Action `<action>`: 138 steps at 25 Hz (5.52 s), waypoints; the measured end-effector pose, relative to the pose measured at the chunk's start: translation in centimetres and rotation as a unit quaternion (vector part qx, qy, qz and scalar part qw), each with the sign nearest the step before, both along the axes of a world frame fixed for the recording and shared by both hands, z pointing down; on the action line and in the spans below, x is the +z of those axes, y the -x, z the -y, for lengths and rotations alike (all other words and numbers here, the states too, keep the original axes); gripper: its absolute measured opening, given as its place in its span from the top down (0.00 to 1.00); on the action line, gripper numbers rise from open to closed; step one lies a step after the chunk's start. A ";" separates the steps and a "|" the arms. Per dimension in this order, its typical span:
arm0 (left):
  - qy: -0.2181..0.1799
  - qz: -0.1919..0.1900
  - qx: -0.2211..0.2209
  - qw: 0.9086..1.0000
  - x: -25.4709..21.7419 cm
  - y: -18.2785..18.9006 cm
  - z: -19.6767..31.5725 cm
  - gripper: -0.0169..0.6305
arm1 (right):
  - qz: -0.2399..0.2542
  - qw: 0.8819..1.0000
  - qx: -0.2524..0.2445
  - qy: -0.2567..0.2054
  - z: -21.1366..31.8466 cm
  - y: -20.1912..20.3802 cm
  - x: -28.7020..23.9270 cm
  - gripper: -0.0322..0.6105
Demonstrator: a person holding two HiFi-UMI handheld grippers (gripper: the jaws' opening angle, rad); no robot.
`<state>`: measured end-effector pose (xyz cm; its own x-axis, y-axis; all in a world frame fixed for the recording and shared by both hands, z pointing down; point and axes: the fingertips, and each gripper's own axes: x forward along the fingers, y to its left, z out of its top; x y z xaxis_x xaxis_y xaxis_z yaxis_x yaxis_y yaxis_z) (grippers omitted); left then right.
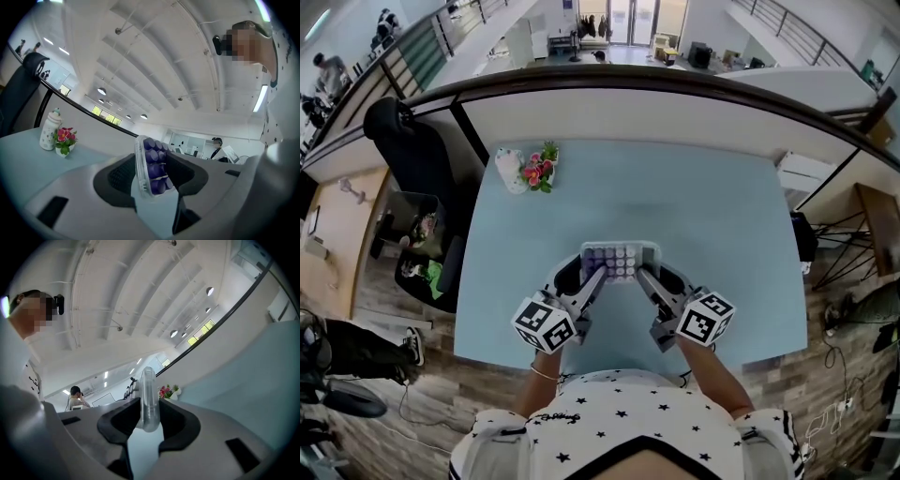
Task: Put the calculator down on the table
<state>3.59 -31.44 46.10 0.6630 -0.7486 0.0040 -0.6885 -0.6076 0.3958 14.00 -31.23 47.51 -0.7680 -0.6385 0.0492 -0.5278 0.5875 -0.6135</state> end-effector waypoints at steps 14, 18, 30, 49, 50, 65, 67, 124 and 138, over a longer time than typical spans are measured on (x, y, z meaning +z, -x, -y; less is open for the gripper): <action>0.040 -0.010 0.011 0.999 4.5 1.2 0.4 0.65 | -0.019 0.999 -0.004 0.045 0.2 1.3 4.2 0.78; 0.050 -0.012 0.014 0.999 5.9 1.6 0.5 0.65 | -0.025 0.998 -0.001 0.056 0.3 1.7 5.4 0.78; 0.090 -0.009 0.025 0.996 9.4 2.6 0.3 0.65 | -0.025 0.995 0.015 0.094 -0.3 2.8 9.0 0.78; 0.158 -0.006 0.029 0.987 14.7 2.7 -0.8 0.65 | -0.042 0.988 0.019 0.151 -1.5 2.9 13.9 0.78; 0.162 -0.007 0.029 0.986 14.9 2.7 -0.9 0.65 | -0.043 0.987 0.019 0.154 -1.5 2.9 14.1 0.78; 0.199 -0.001 0.031 0.980 17.5 2.1 -1.5 0.65 | -0.055 0.979 0.029 0.193 -2.4 2.3 16.6 0.78; 0.202 0.000 0.030 0.979 17.8 2.0 -1.6 0.65 | -0.058 0.978 0.029 0.196 -2.4 2.2 16.9 0.78; 0.247 0.160 0.016 0.956 20.8 0.1 -1.1 0.64 | -0.232 0.948 0.058 0.208 -1.8 -0.2 20.7 0.69; 0.262 0.171 -0.012 0.950 21.4 0.2 -0.7 0.62 | -0.274 0.943 0.029 0.188 -1.2 -0.1 21.0 0.68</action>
